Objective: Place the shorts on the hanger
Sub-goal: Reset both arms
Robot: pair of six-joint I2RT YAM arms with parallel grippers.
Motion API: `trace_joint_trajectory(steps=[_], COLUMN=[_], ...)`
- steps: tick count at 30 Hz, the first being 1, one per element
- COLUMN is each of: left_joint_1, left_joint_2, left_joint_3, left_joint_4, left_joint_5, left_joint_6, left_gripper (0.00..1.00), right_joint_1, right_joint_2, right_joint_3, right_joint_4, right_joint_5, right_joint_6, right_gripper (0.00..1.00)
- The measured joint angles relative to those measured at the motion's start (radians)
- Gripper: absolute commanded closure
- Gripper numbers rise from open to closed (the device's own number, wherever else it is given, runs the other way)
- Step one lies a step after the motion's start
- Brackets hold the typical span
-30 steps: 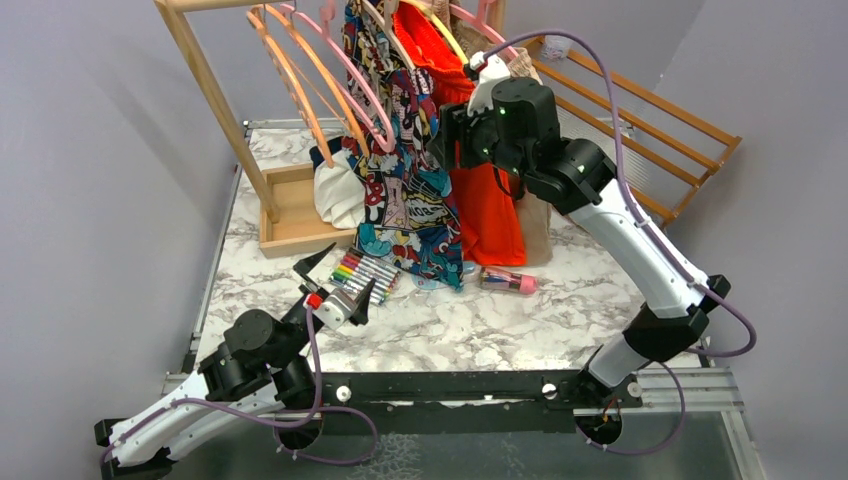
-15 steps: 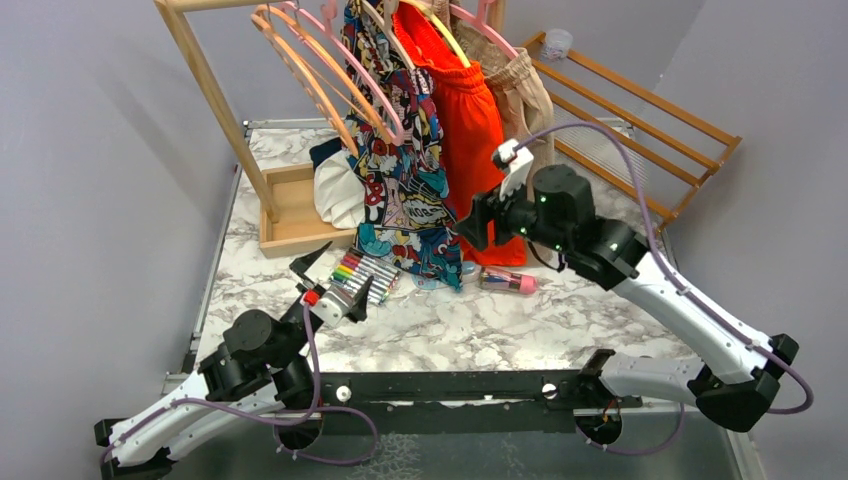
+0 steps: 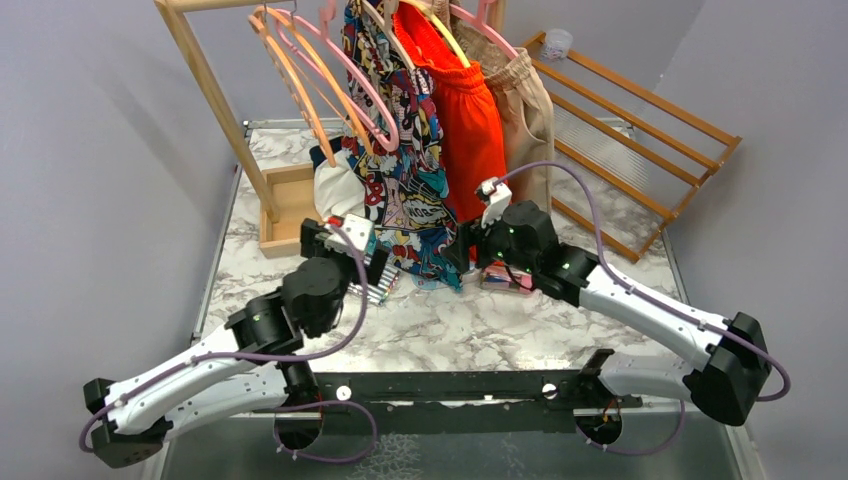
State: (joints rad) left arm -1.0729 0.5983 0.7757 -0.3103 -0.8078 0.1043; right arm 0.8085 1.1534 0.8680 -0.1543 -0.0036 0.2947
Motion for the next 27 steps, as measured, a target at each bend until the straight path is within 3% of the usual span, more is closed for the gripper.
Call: trace_joint_trajectory(steps=[3,10,13,16,21,27], left_joint_1=[0.0,0.045,0.127,0.244,0.363,0.534], left_joint_2=[0.074,0.061,0.083,0.135,0.177,0.234], left_joint_3=[-0.003,-0.025,-0.025,-0.029,-0.053,-0.021], left_joint_4=[-0.045,-0.083,-0.082,-0.077,-0.073,-0.051], left_joint_5=[0.0,0.04,0.127,0.262,0.436,0.632], left_joint_6=[-0.058,-0.144,-0.19,-0.236,-0.286,-0.3], left_gripper=[0.01,0.02,0.04,0.04,0.03,0.05], right_joint_1=[0.0,0.001,0.001,0.001,0.001,0.001], right_joint_2=[0.034,0.088,0.061,-0.003,-0.051,-0.101], right_joint_3=[-0.006,-0.011,-0.016,-0.02,-0.021,-0.116], right_joint_4=[0.068,0.111,0.108,0.107,0.101,0.087], right_joint_5=[-0.004,0.015,0.054,0.079,0.069,0.056], right_joint_6=[0.017,0.044,0.04,0.019,0.001,-0.005], right_gripper=[0.35,0.81,0.88,0.85,0.48,0.33])
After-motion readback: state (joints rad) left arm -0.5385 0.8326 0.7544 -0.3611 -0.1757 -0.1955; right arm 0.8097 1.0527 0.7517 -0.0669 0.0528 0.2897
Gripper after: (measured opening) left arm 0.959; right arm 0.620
